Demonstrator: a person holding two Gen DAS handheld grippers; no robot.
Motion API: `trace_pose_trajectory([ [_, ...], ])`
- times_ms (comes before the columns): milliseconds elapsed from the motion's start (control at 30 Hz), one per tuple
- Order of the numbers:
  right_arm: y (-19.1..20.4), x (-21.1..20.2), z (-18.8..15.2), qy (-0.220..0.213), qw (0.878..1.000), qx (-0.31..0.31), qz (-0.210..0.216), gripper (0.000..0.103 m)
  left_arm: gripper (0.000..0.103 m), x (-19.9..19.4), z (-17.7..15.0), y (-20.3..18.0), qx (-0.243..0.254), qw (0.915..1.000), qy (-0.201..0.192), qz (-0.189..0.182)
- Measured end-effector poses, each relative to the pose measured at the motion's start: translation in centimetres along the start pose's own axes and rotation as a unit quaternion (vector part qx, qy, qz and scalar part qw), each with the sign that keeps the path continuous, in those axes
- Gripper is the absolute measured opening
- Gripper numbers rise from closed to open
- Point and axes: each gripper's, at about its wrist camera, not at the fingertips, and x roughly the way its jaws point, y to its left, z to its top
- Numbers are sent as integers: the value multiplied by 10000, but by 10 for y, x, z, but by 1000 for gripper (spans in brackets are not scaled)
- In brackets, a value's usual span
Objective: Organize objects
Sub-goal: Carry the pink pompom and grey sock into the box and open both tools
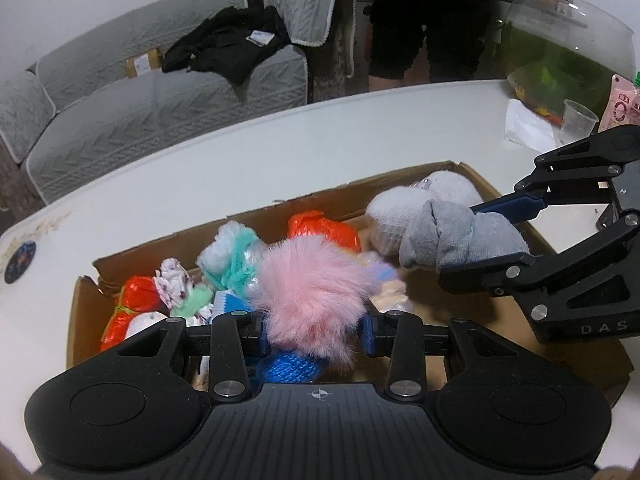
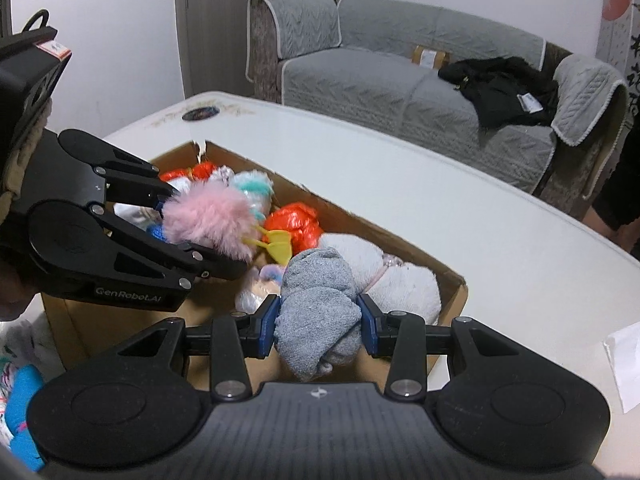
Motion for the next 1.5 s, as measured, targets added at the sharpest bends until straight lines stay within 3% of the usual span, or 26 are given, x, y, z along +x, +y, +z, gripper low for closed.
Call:
trace_pose_trajectory([
  [900,-14,23,1,368,9991,-182,-103,37,50,32,10,1,-138,9993,337,-83],
  [1000,-16,28,-1,529,9984,-180,-98,37,54,33,11,4,-206,9990,379,-126],
  [1067,-15,28,-2,550,9982,-215,-82,41,68,33,11,4,-194,9990,393,-109],
  [1233,-12,27,-2,625,9976,-284,-80,48,81,35,11,6,-279,9984,493,4],
  [1300,-11,26,-2,633,9975,-294,-49,54,84,36,12,8,-325,9979,554,-7],
  [1500,-7,21,-2,649,9967,-453,-185,56,85,32,13,7,-330,9975,624,4],
])
